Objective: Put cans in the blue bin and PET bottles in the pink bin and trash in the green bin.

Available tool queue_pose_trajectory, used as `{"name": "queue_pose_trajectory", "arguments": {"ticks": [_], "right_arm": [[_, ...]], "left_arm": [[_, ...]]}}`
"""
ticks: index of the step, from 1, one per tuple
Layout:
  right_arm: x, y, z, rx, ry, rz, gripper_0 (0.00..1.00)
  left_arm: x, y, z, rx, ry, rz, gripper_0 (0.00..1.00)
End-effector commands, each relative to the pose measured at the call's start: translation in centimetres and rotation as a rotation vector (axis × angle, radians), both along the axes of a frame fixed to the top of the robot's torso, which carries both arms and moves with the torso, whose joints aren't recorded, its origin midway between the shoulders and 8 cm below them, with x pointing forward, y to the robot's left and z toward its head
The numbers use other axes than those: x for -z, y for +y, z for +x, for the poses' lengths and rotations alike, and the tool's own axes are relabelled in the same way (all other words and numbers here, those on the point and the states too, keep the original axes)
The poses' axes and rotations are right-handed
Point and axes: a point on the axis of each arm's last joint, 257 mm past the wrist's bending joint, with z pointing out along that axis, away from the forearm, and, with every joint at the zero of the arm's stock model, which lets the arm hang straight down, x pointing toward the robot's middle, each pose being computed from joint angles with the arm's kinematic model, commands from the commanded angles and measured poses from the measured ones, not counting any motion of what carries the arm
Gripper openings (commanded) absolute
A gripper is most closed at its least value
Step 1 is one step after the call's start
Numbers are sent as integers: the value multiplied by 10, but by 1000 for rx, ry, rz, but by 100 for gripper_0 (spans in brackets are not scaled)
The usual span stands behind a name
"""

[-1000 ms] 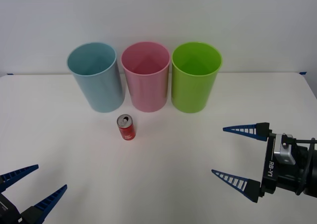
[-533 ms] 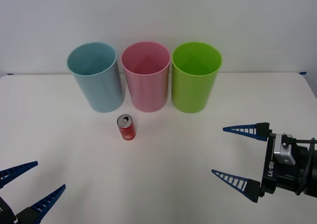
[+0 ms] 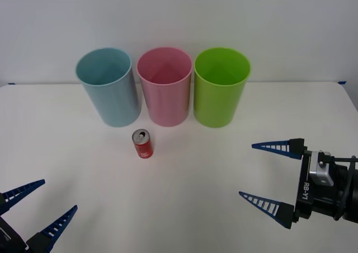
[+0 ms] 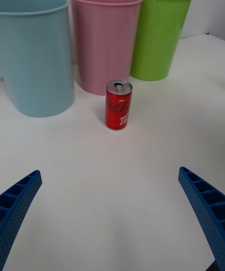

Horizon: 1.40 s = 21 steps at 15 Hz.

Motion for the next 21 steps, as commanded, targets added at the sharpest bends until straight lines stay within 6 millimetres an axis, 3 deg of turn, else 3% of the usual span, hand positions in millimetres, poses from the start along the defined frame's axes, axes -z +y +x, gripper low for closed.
{"name": "queue_pose_trajectory", "arguments": {"ticks": [1, 8, 10, 21], "right_arm": [[0, 0, 0, 0, 0, 0, 100], [0, 0, 0, 0, 0, 0, 100], [0, 0, 0, 0, 0, 0, 100], [0, 0, 0, 0, 0, 0, 100]], "left_arm": [[1, 3, 11, -6, -40, -7, 100], [23, 8, 17, 38, -102, 14, 100], [28, -1, 22, 43, -101, 4, 100], [57, -55, 92, -63, -123, 17, 100]]}}
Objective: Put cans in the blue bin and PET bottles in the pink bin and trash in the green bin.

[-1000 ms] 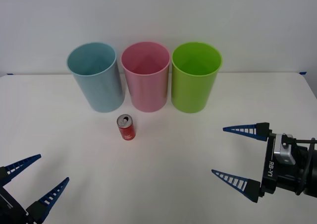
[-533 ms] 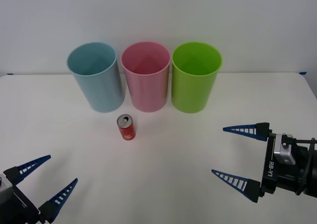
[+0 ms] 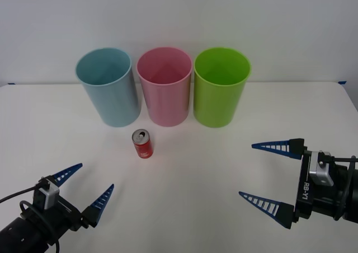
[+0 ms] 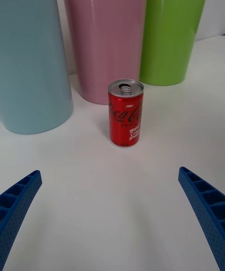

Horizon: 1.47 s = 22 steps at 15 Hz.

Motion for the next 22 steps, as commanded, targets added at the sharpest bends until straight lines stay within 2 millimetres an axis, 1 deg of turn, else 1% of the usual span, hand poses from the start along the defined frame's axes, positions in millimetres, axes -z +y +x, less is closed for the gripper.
{"name": "queue_pose_trajectory", "arguments": {"ticks": [1, 3, 7, 9, 12, 14, 16, 20, 22], "right_arm": [[0, 0, 0, 0, 0, 0, 100], [0, 0, 0, 0, 0, 0, 100], [0, 0, 0, 0, 0, 0, 100], [0, 0, 0, 0, 0, 0, 100], [0, 0, 0, 0, 0, 0, 100], [0, 0, 0, 0, 0, 0, 100], [0, 0, 0, 0, 0, 0, 100], [0, 0, 0, 0, 0, 0, 100], [0, 0, 0, 0, 0, 0, 100]], "left_arm": [[5, -9, 18, -33, -6, 2, 100], [12, -21, 27, -27, 30, -42, 100], [17, -37, 42, -24, 29, -27, 100], [21, -48, 52, -17, 29, -16, 100], [24, -58, 70, -35, 19, 8, 100], [31, -68, 79, -37, 35, -7, 100], [36, -74, 93, -50, 40, -5, 100], [39, -86, 111, -57, 51, -18, 100], [32, -89, 120, -59, 39, -25, 100]]}}
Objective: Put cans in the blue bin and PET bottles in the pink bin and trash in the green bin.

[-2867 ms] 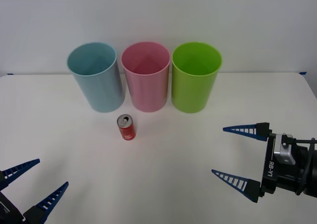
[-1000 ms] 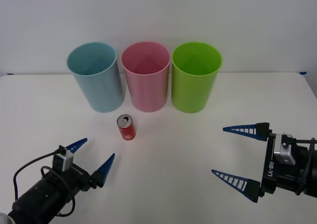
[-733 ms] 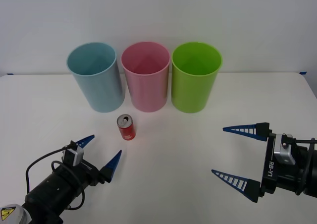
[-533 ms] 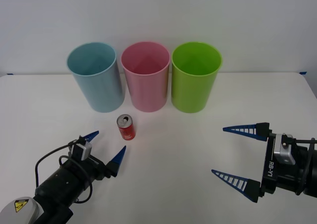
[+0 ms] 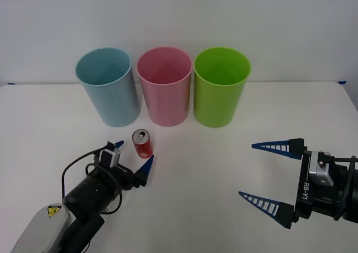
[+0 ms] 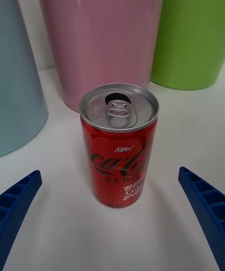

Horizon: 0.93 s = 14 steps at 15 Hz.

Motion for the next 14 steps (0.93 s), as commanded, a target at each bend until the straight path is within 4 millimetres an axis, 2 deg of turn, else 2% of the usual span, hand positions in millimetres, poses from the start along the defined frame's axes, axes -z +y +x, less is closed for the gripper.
{"name": "queue_pose_trajectory", "arguments": {"ticks": [1, 8, 14], "right_arm": [[0, 0, 0, 0, 0, 0, 100], [0, 0, 0, 0, 0, 0, 100], [0, 0, 0, 0, 0, 0, 100]], "left_arm": [[-8, -4, 10, -3, -14, -6, 100], [-4, -13, 29, 7, -2, 4, 100], [-5, -16, 36, 10, -1, 8, 100]]}}
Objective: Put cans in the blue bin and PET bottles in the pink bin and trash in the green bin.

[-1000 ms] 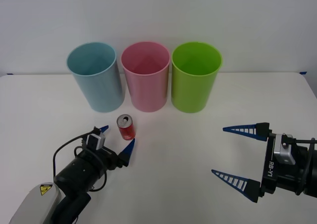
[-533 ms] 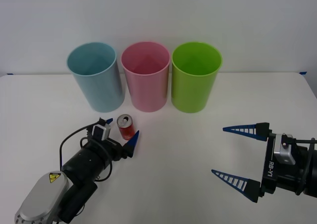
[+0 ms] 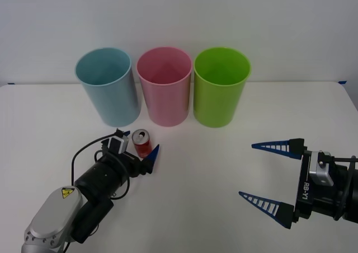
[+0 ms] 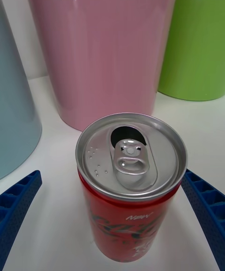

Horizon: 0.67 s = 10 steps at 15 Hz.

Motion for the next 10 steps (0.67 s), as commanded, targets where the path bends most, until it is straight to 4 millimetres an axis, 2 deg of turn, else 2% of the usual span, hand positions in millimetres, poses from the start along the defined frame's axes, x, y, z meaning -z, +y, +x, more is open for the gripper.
{"name": "queue_pose_trajectory", "arguments": {"ticks": [1, 5, 6, 7, 8, 10], "right_arm": [[0, 0, 0, 0, 0, 0, 100], [0, 0, 0, 0, 0, 0, 100], [0, 0, 0, 0, 0, 0, 100], [0, 0, 0, 0, 0, 0, 100], [0, 0, 0, 0, 0, 0, 100], [0, 0, 0, 0, 0, 0, 100]], "left_arm": [[-2, -4, 3, 2, -4, 3, 100], [-4, -6, 6, -3, -9, 10, 100], [-4, -6, 6, -2, -9, 14, 83], [-3, -6, 6, -2, -8, 20, 25], [-3, -7, 6, 0, -9, 20, 0], [-2, -8, 5, 4, -10, 27, 0]]}}
